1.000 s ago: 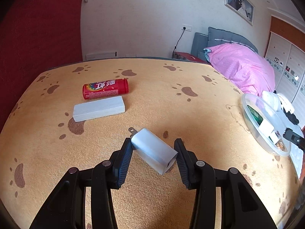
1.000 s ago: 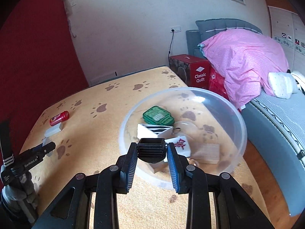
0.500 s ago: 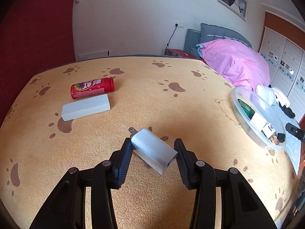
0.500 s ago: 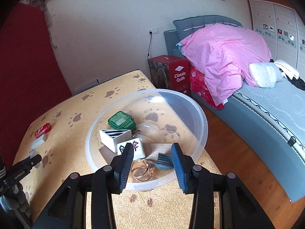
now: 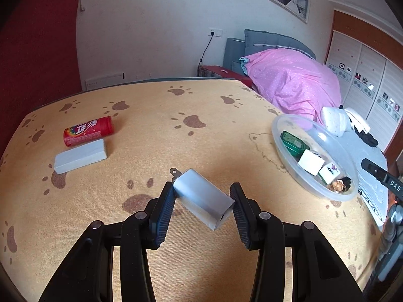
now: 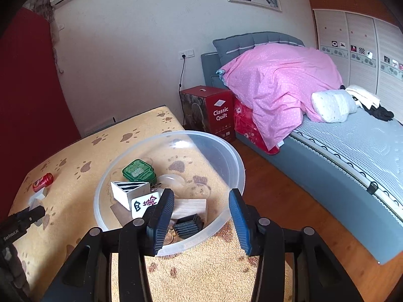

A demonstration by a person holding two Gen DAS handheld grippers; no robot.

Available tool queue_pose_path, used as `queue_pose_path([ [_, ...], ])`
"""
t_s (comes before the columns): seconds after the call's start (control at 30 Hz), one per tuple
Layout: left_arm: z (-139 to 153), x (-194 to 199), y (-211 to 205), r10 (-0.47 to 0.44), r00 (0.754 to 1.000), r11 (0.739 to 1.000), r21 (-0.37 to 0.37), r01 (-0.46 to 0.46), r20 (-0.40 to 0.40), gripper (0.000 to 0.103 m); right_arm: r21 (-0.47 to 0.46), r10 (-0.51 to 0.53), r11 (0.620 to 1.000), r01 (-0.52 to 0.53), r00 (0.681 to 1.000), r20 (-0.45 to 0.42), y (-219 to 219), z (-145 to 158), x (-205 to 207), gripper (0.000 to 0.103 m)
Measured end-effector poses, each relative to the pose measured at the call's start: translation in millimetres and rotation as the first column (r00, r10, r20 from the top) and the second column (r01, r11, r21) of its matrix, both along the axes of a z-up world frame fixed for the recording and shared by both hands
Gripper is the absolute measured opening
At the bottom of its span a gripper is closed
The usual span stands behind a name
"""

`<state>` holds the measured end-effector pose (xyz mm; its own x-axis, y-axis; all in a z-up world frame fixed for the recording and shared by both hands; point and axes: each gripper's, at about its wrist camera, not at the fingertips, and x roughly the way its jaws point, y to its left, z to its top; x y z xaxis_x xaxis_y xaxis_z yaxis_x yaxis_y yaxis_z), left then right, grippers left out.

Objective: Organize rigid objects
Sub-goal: 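Carry the black comb into the bowl and open the right tool, then carry the white charger into the bowl and release it with the left tool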

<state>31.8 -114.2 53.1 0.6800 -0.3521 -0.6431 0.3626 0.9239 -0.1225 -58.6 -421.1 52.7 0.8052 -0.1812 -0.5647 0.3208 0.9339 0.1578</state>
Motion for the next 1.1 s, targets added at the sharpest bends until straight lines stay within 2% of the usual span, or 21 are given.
queue_pose_path([
  [0.13,6.9,-3.2,-19.1,-0.037,0.999,0.999,-0.010,0.037,0.009,0.046,-0.040,0.013,0.999,-0.012,1.000,0.018,6.5,0.1,-2.2,0.055],
  [0.5,11.3,-10.0,-79.5,-0.140,0.990,0.990,-0.028,0.140,0.000,0.046,-0.108,0.054,0.993,-0.050,0.998,0.037,15.3,-4.9,-7.1,0.057],
  [0.8,16.1,-18.1,-123.5,-0.220,0.975,0.974,-0.049,0.220,0.015,0.046,-0.068,0.052,0.996,-0.050,0.998,0.032,8.2,-9.6,-9.0,0.057],
  [1.1,7.1,-14.3,-149.8,-0.258,0.966,0.964,-0.074,0.257,-0.007,0.046,-0.054,0.049,0.997,-0.047,0.998,0.037,6.0,-9.2,-9.9,0.057],
])
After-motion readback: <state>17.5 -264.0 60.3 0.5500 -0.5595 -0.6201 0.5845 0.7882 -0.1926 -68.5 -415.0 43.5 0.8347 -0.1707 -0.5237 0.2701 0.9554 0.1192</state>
